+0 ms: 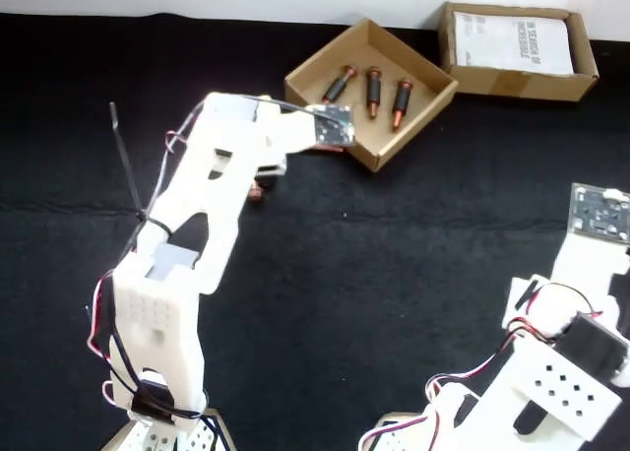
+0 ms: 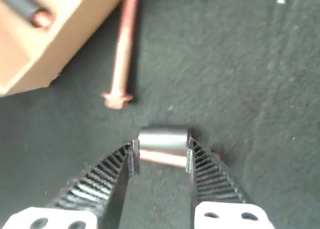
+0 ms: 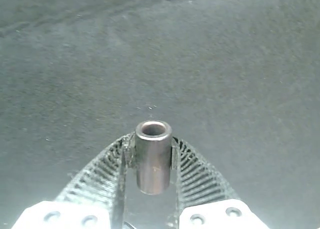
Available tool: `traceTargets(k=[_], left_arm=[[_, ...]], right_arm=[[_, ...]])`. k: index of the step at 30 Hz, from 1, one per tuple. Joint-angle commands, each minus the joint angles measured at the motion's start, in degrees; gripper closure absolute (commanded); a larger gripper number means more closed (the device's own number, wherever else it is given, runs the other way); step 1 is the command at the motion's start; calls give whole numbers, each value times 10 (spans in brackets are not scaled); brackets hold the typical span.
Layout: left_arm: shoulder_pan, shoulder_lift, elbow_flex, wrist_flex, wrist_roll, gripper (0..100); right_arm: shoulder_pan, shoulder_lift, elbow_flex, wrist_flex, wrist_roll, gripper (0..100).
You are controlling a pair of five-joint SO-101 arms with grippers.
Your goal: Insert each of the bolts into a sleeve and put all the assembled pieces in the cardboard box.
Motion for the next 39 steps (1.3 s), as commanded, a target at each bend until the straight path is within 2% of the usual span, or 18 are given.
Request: traceTargets(k=[1, 7, 19, 23, 26, 33, 39], left_arm=[[9, 17, -23, -1, 13, 833], [-19, 37, -59, 1, 57, 833], [-59, 41, -77, 3, 60, 833], [-60, 87, -82, -2, 56, 833], [-59, 123, -82, -41, 55, 833], [-60, 190, -82, -192, 57, 854], [-50, 216, -81, -213, 19, 889]], right_arm=[[41, -11, -1, -9, 30, 991], [59, -11, -1, -9, 47, 991], [55, -10, -1, -9, 45, 991], [55, -10, -1, -9, 45, 991], [55, -10, -1, -8, 47, 991], [55, -10, -1, -8, 47, 991], [55, -7, -1, -8, 48, 991]])
